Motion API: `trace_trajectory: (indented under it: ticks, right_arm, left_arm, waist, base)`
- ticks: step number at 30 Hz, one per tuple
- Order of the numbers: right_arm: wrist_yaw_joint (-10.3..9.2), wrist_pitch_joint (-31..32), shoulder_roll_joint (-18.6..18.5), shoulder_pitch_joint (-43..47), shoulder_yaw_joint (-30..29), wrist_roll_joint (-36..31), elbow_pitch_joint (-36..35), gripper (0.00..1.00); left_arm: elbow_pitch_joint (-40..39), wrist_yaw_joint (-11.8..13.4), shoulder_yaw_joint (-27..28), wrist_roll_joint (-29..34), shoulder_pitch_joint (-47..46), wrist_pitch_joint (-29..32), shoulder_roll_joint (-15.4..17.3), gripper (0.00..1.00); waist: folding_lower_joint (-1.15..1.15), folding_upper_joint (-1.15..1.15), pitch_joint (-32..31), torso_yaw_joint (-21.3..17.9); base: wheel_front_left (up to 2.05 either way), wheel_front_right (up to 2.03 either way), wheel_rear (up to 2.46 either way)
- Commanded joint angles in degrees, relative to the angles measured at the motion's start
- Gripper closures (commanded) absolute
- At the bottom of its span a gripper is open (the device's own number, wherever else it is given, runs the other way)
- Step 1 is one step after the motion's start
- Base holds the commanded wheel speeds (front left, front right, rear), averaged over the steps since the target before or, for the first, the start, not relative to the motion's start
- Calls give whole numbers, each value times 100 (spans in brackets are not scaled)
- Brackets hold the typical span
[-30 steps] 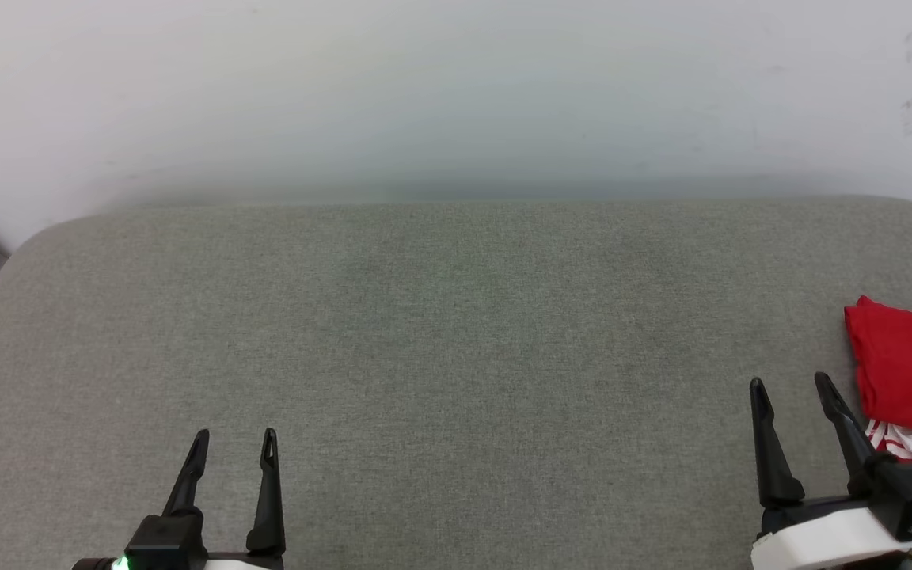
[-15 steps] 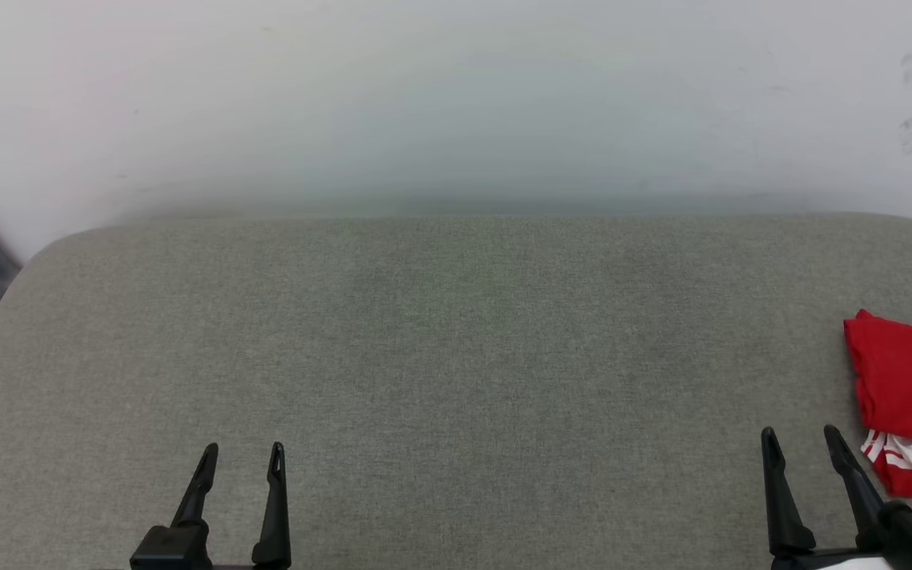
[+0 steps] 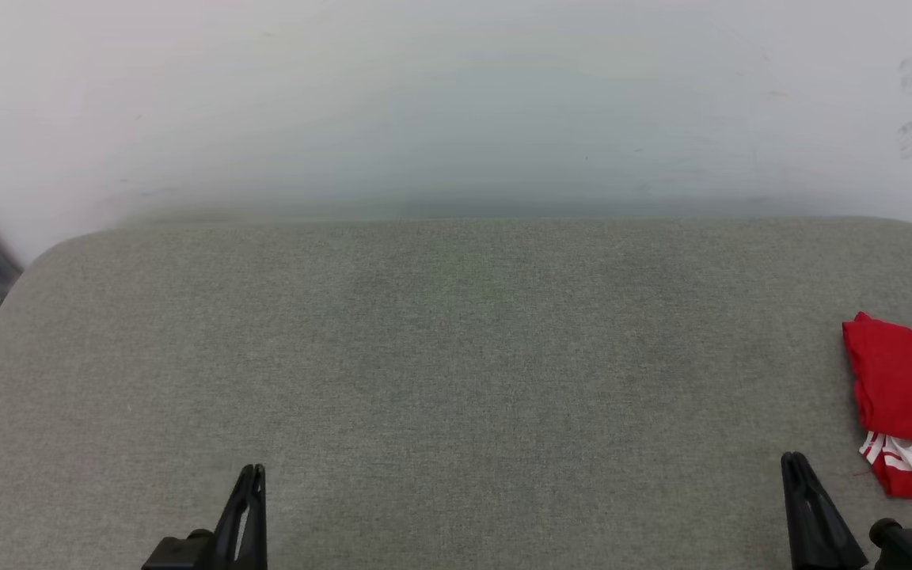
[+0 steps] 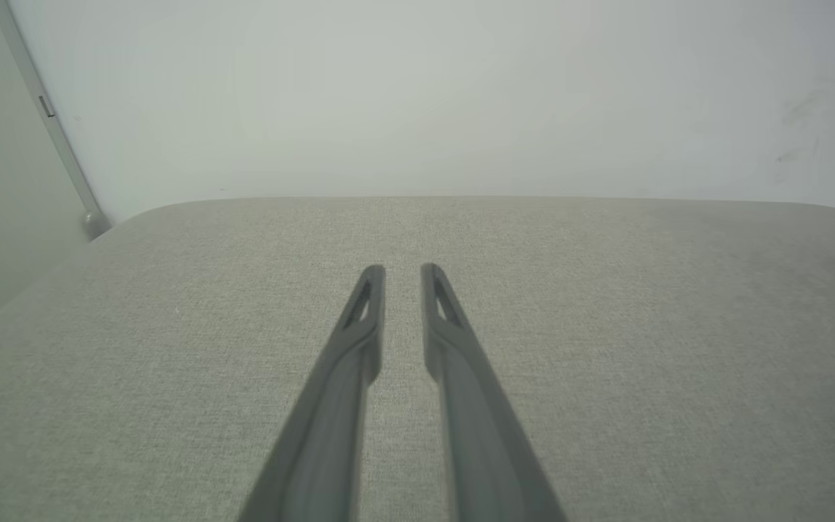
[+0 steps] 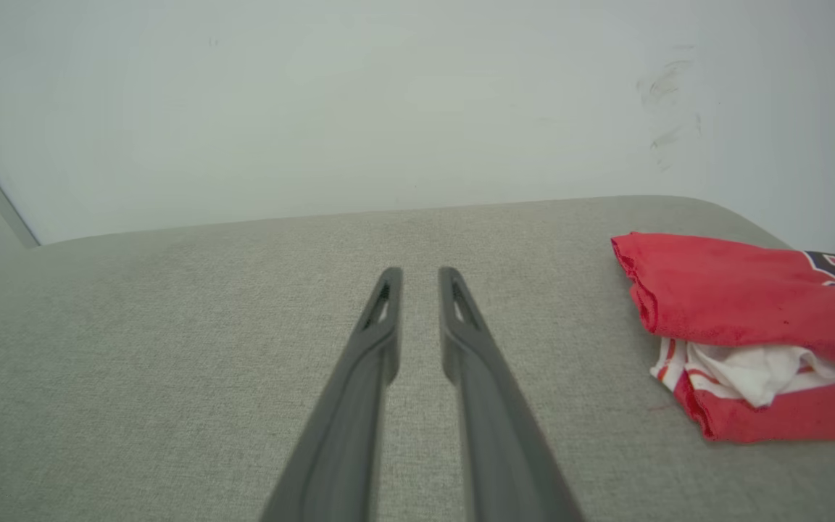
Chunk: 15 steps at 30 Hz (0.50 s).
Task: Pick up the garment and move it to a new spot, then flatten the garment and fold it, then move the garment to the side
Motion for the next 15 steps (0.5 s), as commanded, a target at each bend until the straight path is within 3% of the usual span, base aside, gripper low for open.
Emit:
trace_trajectory:
  ticks: [1, 15]
  right_arm:
    - [0, 16, 0, -16, 10, 131, -13, 100]
    - [0, 357, -61, -322, 26, 1746, 159, 100]
  left_arm:
    - [4, -10, 14, -135, -35, 34, 0, 100]
    - [193, -120, 150, -1760, -335, 432, 0, 100]
  waist:
    - [0, 0, 3, -2]
    - [0, 0, 33, -22]
  base:
    - [0, 0, 0]
    - [0, 0, 0]
